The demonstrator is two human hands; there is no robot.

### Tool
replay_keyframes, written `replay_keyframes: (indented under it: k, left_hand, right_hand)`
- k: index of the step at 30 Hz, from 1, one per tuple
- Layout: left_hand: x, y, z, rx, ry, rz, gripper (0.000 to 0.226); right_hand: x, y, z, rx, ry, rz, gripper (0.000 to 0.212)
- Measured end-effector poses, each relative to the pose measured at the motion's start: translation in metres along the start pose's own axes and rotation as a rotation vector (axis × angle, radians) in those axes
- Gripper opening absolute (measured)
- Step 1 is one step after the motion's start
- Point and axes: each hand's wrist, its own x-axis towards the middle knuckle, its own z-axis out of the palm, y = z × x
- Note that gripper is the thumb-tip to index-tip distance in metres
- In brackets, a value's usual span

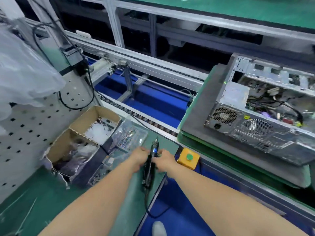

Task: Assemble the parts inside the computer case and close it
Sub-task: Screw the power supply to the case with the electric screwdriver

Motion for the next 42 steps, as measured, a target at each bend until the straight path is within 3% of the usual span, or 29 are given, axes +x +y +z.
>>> replay_keyframes:
  k: [6, 11, 14, 17, 19, 23, 31, 37, 42]
  left_hand:
    - [0.012, -0.001, 0.003, -0.040, 0.004, -0.058, 0.004]
    - [0.015, 0.006, 0.006, -0.092, 0.019, -0.038, 0.015]
    - [0.013, 0.016, 0.006, -0.155, 0.001, -0.018, 0.011]
    - [0.010, 0.032, 0.011, -0.250, 0.026, 0.035, 0.003]
    - [0.008, 0.047, 0.017, -0.382, 0.015, 0.074, 0.010]
    - [-0.004, 0.083, 0.042, -0.597, -0.090, 0.057, 0.008]
    - [-0.045, 0.118, 0.112, -0.602, -0.271, 0.072, 0.028]
    - [-0.074, 0.130, 0.168, -0.633, -0.189, 0.044, 0.032]
    - [-0.094, 0.134, 0.186, -0.647, -0.127, 0.064, 0.020]
  right_hand:
    - [0.001, 0.003, 0.022, 0.128, 0.019, 0.097, 0.044]
    - [0.001, 0.007, 0.028, 0.189, 0.047, 0.111, 0.045]
    - [-0.002, 0.006, 0.016, 0.250, 0.054, 0.106, 0.043]
    - [-0.013, -0.002, -0.003, 0.453, 0.023, 0.075, 0.031]
    - [-0.023, -0.006, -0.017, 0.552, -0.027, 0.030, 0.027]
    - [-0.044, -0.003, -0.050, 0.417, -0.024, -0.086, 0.023]
    - [-0.088, 0.032, -0.127, 0.300, 0.099, -0.175, 0.021]
    - [-0.114, 0.064, -0.174, 0.186, 0.162, -0.210, 0.027]
    - [-0.132, 0.091, -0.197, 0.134, 0.141, -0.245, 0.029]
